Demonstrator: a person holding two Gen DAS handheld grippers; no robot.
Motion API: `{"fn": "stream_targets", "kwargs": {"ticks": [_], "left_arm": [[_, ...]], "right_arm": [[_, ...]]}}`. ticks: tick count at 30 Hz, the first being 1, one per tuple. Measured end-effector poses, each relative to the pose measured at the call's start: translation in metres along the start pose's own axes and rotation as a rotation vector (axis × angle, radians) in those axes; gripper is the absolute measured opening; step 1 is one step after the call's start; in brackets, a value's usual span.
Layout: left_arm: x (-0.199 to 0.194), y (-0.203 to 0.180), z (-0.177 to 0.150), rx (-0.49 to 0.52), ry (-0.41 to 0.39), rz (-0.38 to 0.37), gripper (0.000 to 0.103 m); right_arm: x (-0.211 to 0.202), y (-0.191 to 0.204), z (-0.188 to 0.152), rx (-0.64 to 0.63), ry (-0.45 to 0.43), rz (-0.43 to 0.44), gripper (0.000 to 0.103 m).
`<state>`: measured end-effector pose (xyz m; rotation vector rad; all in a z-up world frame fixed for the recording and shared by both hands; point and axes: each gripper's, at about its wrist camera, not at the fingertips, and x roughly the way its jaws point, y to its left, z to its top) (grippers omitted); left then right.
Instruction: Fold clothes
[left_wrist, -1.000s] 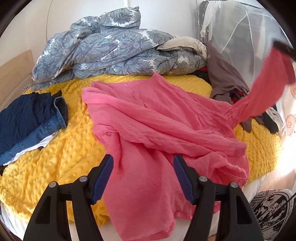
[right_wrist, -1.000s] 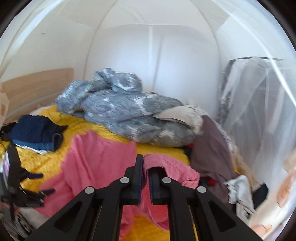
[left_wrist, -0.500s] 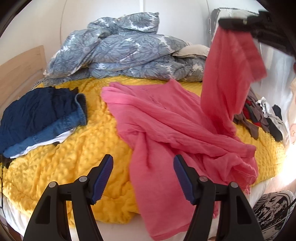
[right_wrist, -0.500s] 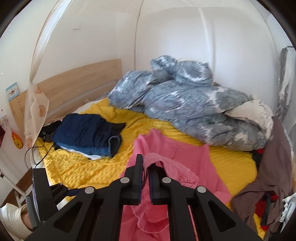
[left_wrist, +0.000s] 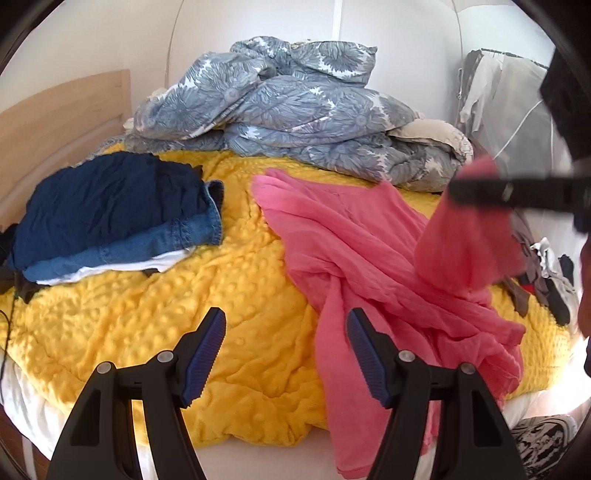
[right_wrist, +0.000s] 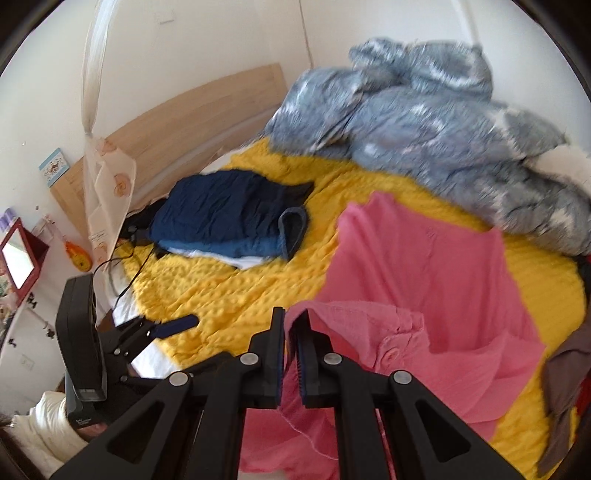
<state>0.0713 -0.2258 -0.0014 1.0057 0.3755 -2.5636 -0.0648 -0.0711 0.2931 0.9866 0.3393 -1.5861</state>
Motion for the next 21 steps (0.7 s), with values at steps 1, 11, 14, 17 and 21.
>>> {"fn": "stream_targets", "kwargs": {"ticks": [1,11,14,17,21], "left_arm": [[-0.001,0.000,0.000,0.001,-0.004,0.002,0.071],[0.004,-0.001,-0.002,0.000,0.029,-0.034,0.072],[0.003,-0.001,-0.002,-0.003,0.023,-0.035,0.072],[0.000,-0.001,0.000,-0.025,0.004,-0.071,0.072],[-0.001,-0.012,0.002,-0.013,-0.023,-0.130,0.077]], "right_arm": [[0.010,-0.001,-0.004,0.012,0.022,0.015,0.006],[0.075,-0.015,-0.036,0.157,0.298,0.144,0.038],[0.061,-0.022,-0.038,0.194,0.309,0.160,0.040],[0.022,-0.034,-0.037,0.220,0.222,0.169,0.043],[-0.039,-0.064,-0.044,0.292,0.012,0.138,0.048]]}}
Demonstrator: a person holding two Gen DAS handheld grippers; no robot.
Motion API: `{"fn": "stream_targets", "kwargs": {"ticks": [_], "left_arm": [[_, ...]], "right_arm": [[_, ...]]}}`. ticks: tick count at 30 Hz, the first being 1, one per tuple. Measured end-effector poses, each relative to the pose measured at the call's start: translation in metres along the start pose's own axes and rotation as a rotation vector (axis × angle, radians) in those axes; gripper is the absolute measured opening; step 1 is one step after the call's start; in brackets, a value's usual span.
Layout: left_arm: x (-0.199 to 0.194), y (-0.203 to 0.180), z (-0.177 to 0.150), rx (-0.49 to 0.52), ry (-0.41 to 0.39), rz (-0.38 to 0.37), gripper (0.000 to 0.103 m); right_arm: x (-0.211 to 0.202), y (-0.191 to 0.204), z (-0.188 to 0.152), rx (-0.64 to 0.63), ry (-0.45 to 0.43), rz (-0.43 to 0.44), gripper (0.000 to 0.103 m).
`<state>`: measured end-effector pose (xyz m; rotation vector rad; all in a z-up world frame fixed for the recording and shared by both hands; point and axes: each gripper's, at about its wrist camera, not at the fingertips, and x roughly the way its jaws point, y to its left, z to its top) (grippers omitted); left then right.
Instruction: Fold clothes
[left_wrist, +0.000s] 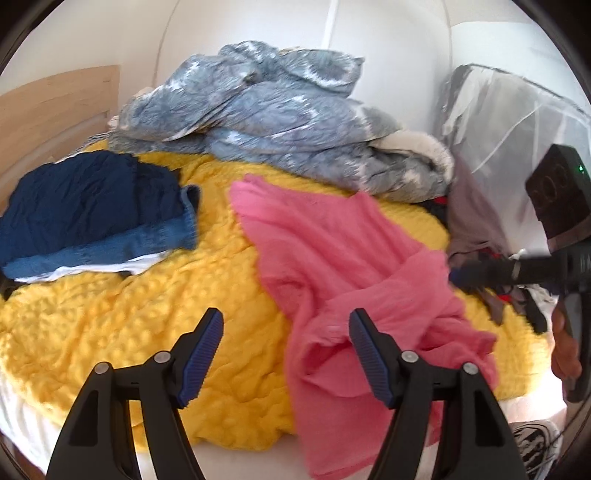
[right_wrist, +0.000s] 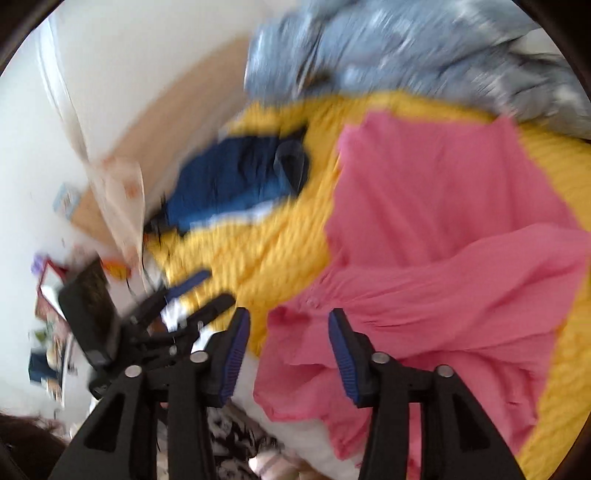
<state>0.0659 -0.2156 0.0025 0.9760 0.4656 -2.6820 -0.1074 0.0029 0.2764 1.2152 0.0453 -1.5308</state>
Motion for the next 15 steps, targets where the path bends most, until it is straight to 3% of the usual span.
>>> {"fn": "stream_targets", "kwargs": {"ticks": [2,5,9,14,15], "left_arm": [[0.006,-0.011,0.000,0.035,0.013,0.010,0.077],[0.021,-0.031,0.000,0.094,0.050,0.018,0.077],[0.049,-0.050,-0.007,0.196,0.134,0.100,0.077],[0.068,-0.044,-0.017,0.229,0.206,0.181,0.077],[0.064,-0.039,-0.017,0.207,0.202,0.163,0.077]], "right_arm": [[-0.022,-0.016,-0.004,0.042,-0.099,-0.036,0.059],[-0.042,-0.044,-0.017,0.091,-0.195,-0.084,0.061],[-0.044,-0.085,-0.042,0.195,-0.188,-0.072,0.061],[-0.034,-0.118,-0.081,0.240,-0.103,-0.142,0.061],[-0.038,-0.121,-0.087,0.239,-0.097,-0.144,0.061]]}}
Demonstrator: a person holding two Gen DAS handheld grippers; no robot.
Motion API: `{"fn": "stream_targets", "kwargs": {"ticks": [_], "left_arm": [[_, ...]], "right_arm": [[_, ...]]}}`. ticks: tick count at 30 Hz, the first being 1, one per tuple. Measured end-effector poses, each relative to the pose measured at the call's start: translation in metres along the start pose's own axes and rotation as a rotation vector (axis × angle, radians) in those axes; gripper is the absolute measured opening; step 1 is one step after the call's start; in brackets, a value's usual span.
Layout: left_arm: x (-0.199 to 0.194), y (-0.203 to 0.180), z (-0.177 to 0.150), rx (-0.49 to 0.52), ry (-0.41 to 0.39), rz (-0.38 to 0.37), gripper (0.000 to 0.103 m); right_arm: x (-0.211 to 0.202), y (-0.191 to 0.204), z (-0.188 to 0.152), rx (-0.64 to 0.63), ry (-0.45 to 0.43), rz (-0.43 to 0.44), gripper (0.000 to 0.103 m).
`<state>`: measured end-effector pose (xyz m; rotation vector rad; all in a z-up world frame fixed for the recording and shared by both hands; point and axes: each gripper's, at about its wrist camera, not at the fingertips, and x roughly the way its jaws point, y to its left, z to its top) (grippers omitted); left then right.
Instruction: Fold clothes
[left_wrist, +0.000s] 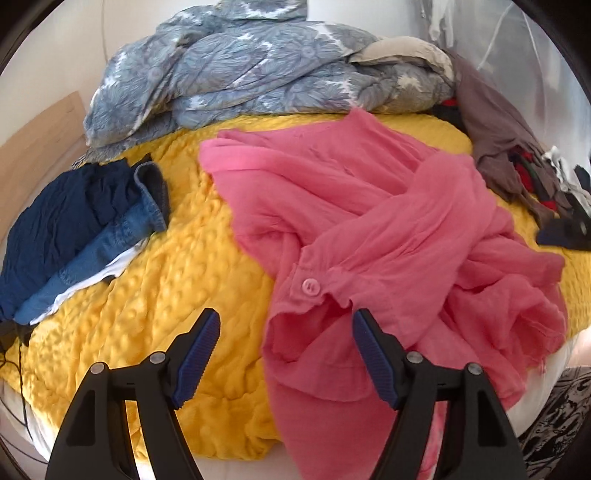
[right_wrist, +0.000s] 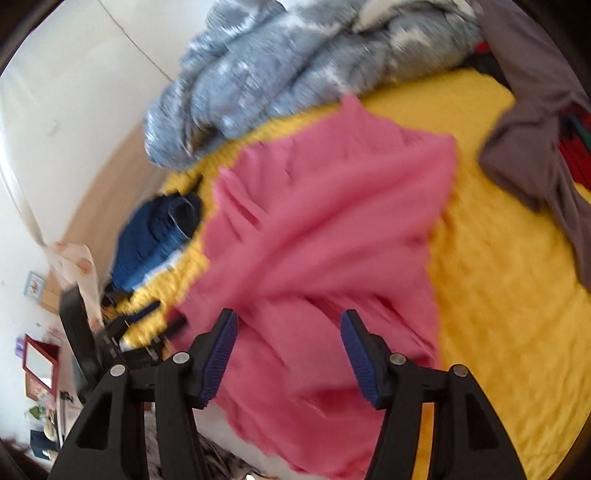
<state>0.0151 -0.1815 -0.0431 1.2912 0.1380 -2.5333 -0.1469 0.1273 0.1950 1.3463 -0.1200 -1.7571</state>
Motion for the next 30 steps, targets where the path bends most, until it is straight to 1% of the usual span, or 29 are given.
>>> {"fn": "stream_targets", "kwargs": {"ticks": [2,3,4,7,8,9,10,12,13,15,17,20,23,24,27,29,30], "left_arm": [[-0.010,0.015,-0.004,-0.054,-0.020,-0.057,0.077],[-0.012,0.021,-0.005,-0.084,-0.018,-0.101,0.077],[-0.013,0.026,-0.007,-0.111,-0.006,-0.150,0.077],[-0.011,0.032,-0.014,-0.175,0.047,-0.260,0.077],[-0.011,0.034,-0.017,-0.196,0.065,-0.295,0.077],[-0.014,0.034,-0.017,-0.202,0.055,-0.307,0.077],[-0.020,0.034,-0.015,-0.198,0.022,-0.312,0.077],[-0.032,0.034,-0.008,-0.195,-0.055,-0.336,0.077],[-0.035,0.035,-0.002,-0.199,-0.077,-0.343,0.077],[-0.038,0.038,0.011,-0.210,-0.111,-0.352,0.078],[-0.034,0.041,0.028,-0.207,-0.113,-0.323,0.078],[-0.022,0.049,0.076,-0.183,-0.128,-0.257,0.078],[-0.001,0.064,0.131,-0.185,-0.126,-0.197,0.078],[0.007,0.069,0.149,-0.185,-0.124,-0.180,0.078],[0.035,0.082,0.190,-0.173,-0.116,-0.140,0.078],[0.059,0.090,0.216,-0.159,-0.098,-0.131,0.078],[0.071,0.093,0.228,-0.158,-0.088,-0.133,0.078]], "right_arm": [[-0.013,-0.010,-0.008,-0.016,-0.007,0.007,0.061],[-0.016,-0.014,-0.012,-0.024,0.001,0.008,0.061],[-0.017,-0.018,-0.016,-0.029,0.014,0.007,0.061],[-0.014,-0.028,-0.026,-0.018,0.064,-0.013,0.061],[-0.016,-0.031,-0.026,-0.011,0.061,-0.012,0.061],[-0.020,-0.034,-0.024,-0.002,0.048,-0.008,0.061],[-0.025,-0.036,-0.022,0.007,0.028,0.002,0.061],[-0.041,-0.041,-0.011,0.045,-0.042,0.054,0.061],[-0.049,-0.044,-0.006,0.065,-0.079,0.084,0.061],[-0.056,-0.047,0.005,0.092,-0.124,0.112,0.061],[-0.057,-0.044,0.024,0.077,-0.144,0.101,0.061],[-0.046,-0.034,0.060,0.006,-0.145,0.049,0.061],[-0.027,-0.029,0.109,-0.044,-0.132,0.005,0.061],[-0.019,-0.027,0.126,-0.069,-0.124,-0.016,0.061],[0.016,-0.021,0.175,-0.160,-0.080,-0.119,0.061],[0.041,-0.018,0.202,-0.205,-0.052,-0.183,0.061],[0.057,-0.017,0.218,-0.219,-0.033,-0.197,0.061]]}}
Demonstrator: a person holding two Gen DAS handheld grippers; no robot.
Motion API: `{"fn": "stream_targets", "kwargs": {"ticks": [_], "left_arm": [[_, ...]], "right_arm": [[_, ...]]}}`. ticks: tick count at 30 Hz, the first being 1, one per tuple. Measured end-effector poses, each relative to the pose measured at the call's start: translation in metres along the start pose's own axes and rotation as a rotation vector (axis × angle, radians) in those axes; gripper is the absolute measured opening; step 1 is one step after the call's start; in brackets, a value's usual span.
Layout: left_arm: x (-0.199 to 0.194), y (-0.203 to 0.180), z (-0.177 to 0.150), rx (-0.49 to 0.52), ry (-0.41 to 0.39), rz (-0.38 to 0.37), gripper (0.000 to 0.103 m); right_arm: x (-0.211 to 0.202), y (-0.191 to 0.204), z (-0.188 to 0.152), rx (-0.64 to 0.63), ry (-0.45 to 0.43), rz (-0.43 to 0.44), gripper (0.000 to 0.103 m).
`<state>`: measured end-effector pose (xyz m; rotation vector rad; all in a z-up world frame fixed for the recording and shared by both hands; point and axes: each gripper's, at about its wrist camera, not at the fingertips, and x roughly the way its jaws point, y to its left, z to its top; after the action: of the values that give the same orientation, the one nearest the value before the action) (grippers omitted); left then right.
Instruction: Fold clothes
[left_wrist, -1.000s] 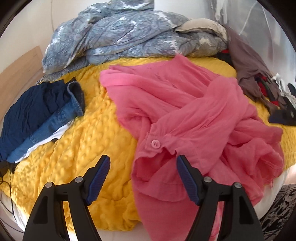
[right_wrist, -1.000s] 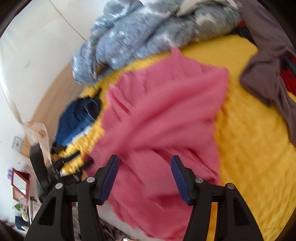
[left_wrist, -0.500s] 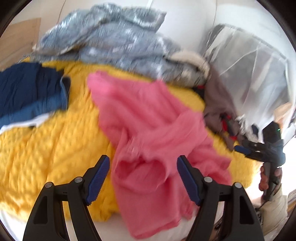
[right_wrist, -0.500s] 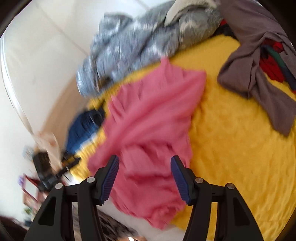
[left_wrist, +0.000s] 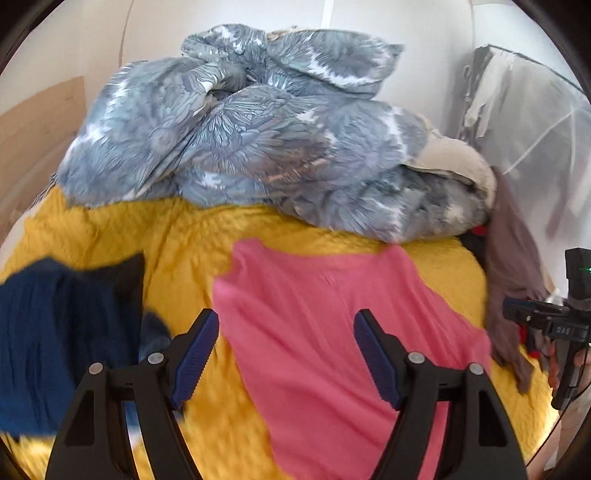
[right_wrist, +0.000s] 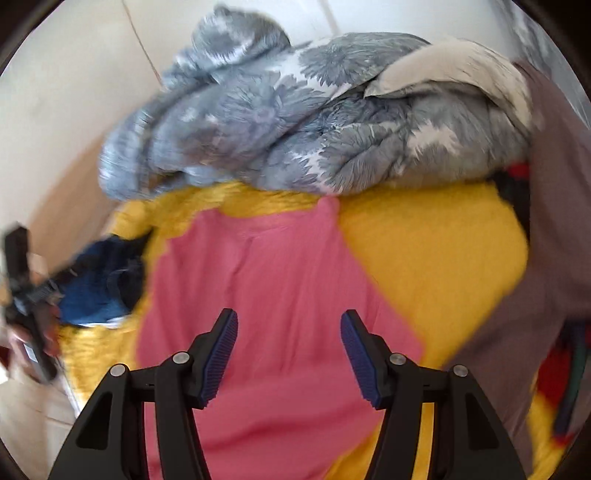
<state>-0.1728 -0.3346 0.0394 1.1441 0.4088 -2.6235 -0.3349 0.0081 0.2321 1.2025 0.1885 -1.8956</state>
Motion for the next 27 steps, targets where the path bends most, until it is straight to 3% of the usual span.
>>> {"fn": "stream_targets", "kwargs": {"ticks": [3,7,12,20,22,27], "left_arm": [[0.036,0.000,0.022,0.039,0.041,-0.002,0.078],[0.090,-0.009,0.028,0.184,0.092,0.175,0.078],[0.137,-0.007,0.028,0.250,0.124,0.255,0.078],[0.178,0.015,0.047,0.153,0.151,0.258,0.078],[0.184,0.024,0.047,0.088,0.186,0.301,0.078],[0.193,0.042,0.042,0.020,0.201,0.281,0.078]], "right_arm": [[0.035,-0.003,0.029,0.005,0.024,0.008,0.061],[0.075,-0.002,0.057,-0.032,0.027,-0.045,0.061],[0.116,-0.002,0.078,-0.088,0.021,-0.105,0.061],[0.154,-0.020,0.087,-0.046,0.039,-0.067,0.061],[0.157,-0.024,0.089,-0.035,0.032,-0.064,0.061],[0.165,-0.030,0.094,-0.004,0.025,-0.079,0.061]]}}
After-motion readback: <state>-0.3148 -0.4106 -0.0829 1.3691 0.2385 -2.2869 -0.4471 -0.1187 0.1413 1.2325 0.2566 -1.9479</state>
